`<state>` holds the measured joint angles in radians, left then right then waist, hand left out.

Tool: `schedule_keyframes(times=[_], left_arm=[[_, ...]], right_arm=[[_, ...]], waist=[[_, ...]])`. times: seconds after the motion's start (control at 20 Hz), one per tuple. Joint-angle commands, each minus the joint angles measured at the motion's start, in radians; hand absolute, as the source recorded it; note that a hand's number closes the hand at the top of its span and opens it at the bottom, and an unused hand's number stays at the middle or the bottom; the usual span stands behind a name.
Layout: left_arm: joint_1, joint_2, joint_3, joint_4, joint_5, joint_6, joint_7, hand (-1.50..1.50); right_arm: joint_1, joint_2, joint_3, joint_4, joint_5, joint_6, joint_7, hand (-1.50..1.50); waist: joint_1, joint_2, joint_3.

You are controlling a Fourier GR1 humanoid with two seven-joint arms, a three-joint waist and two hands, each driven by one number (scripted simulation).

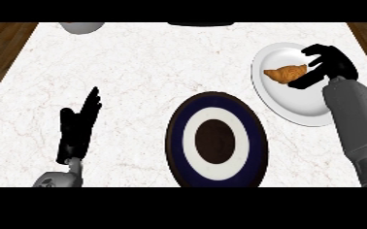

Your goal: Pick the croissant from the plate and place it in the plate

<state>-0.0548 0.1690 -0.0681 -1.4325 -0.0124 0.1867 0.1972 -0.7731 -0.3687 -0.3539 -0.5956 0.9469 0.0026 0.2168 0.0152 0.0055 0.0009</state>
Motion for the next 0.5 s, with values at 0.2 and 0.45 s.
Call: schedule_keyframes(times=[0.2, 0.45], left_arm=[[-0.008, -0.01, 0.007, 0.009, -0.006, 0.008, 0.01, 0.0], [-0.02, -0.02, 0.0, 0.011, -0.014, 0.013, 0.011, 0.0]], right_arm=[[0.0, 0.05, -0.135, -0.085, -0.222, -0.065, -0.286, -1.5], [0.014, 0.05, -0.301, -0.141, -0.431, -0.055, -0.373, -1.5]], waist=[[-0.016, -0.006, 0.001], [-0.026, -0.007, 0.001]])
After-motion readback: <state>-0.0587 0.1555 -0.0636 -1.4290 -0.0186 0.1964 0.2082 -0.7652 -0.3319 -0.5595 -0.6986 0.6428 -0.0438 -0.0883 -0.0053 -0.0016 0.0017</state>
